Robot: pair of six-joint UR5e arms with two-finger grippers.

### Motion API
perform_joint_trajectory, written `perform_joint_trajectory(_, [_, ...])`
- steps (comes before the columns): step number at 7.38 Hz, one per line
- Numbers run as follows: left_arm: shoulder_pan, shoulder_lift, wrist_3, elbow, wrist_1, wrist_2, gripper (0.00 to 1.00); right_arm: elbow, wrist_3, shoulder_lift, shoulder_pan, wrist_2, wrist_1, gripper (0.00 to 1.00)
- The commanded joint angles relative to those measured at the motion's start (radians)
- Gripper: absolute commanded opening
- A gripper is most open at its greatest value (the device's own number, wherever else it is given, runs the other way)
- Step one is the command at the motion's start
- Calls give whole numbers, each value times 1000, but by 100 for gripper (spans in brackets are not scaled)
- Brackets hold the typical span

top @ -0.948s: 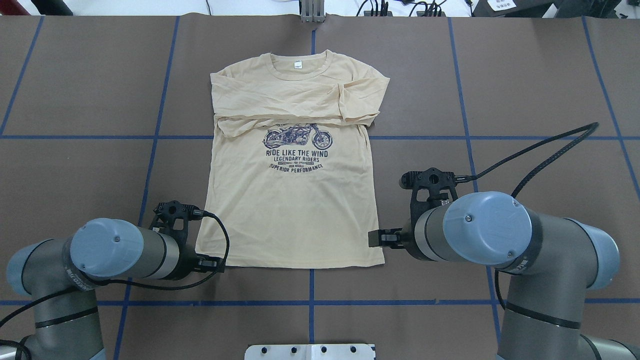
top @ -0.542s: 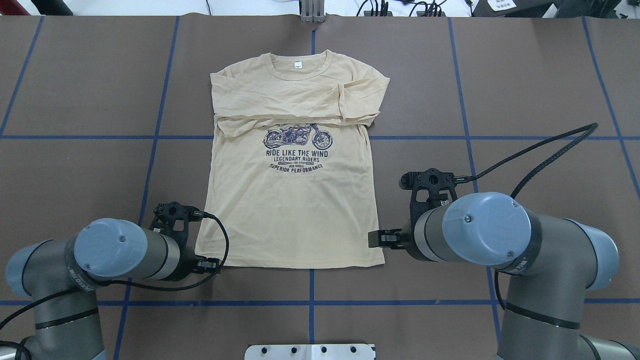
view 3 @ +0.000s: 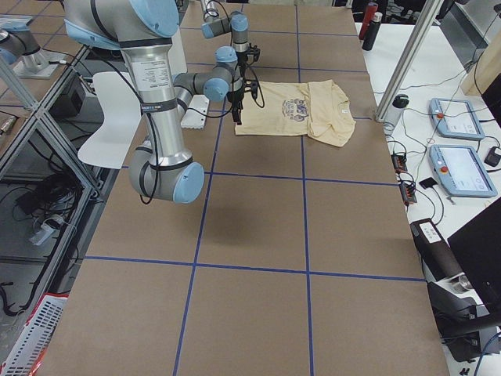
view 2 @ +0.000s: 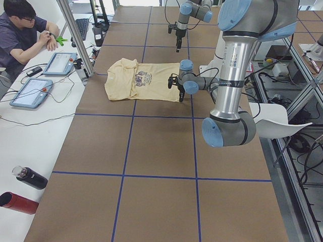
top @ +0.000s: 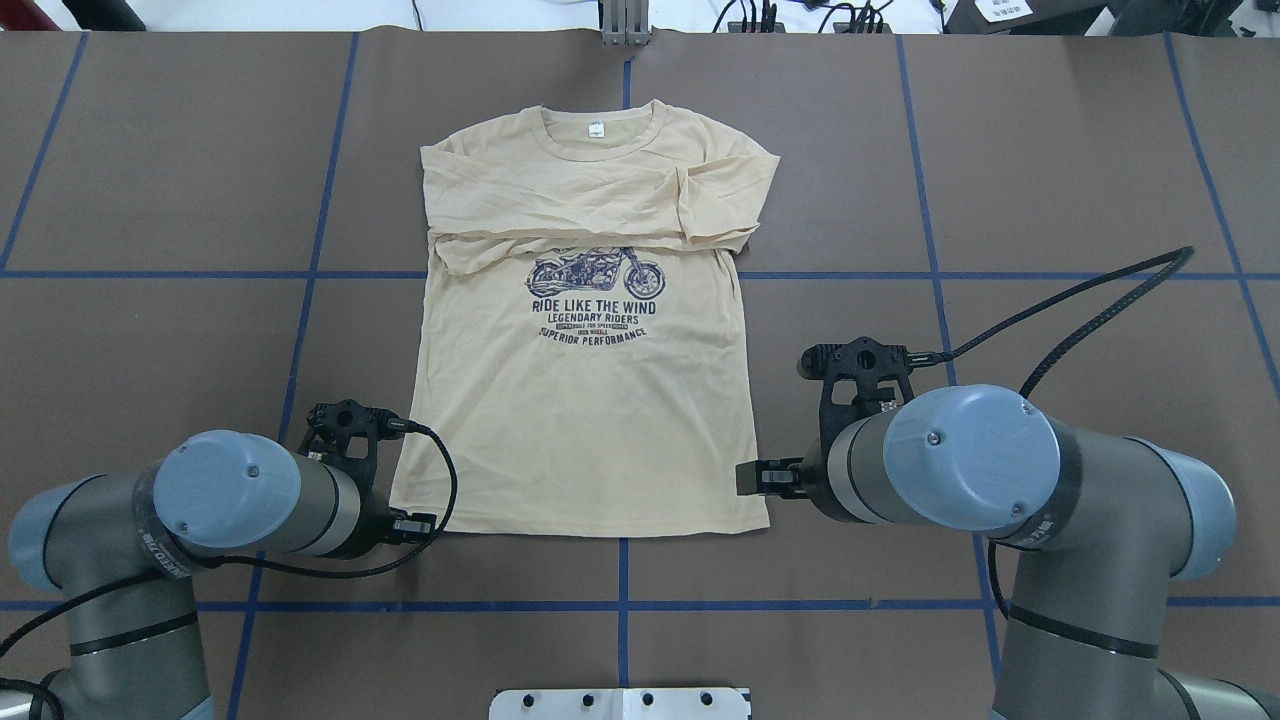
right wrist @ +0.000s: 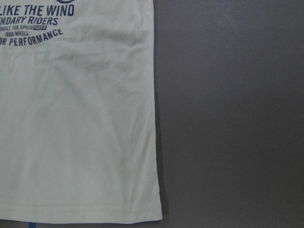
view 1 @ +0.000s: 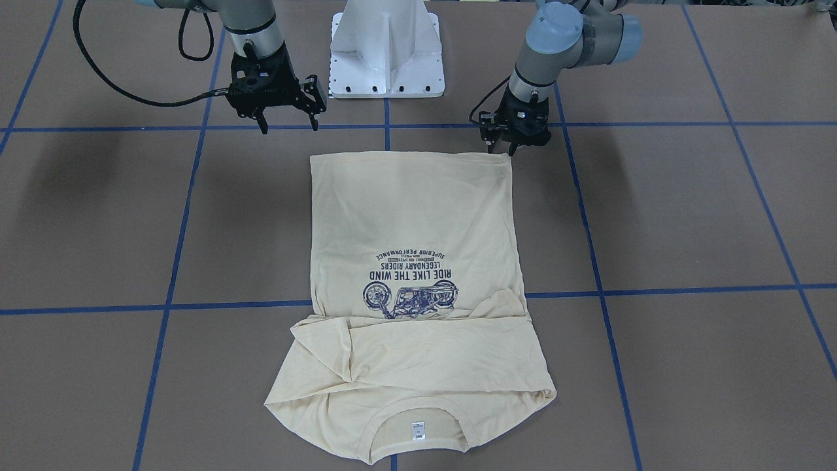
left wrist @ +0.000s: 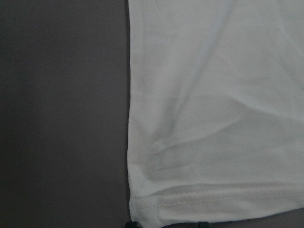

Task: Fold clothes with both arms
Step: 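Position both grippers at the hem corners nearest the robot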

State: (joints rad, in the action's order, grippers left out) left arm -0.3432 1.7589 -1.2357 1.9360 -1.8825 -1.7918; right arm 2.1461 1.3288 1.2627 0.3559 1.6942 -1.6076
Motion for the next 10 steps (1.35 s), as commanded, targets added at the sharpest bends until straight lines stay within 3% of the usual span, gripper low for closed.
perform_joint_trajectory(1, [-17,-2,5,26,2,-6,56,0,1,0,0,-1,0,99])
perform_joint_trajectory(2, [-22,-9,2,41,5,-8,66,0,1,0,0,-1,0,100])
perform_joint_trajectory(3, [-22,-7,-16,35,6,-6,68,0,0,0,-2,-1,0,100])
perform_joint_trajectory(6, [-19,-6,-105,8,5,-4,67,-3,1,-2,-6,-1,0,100])
perform_joint_trajectory(10, [-17,-2,-126,-6,-4,-4,56,-3,0,-3,-6,-1,0,100])
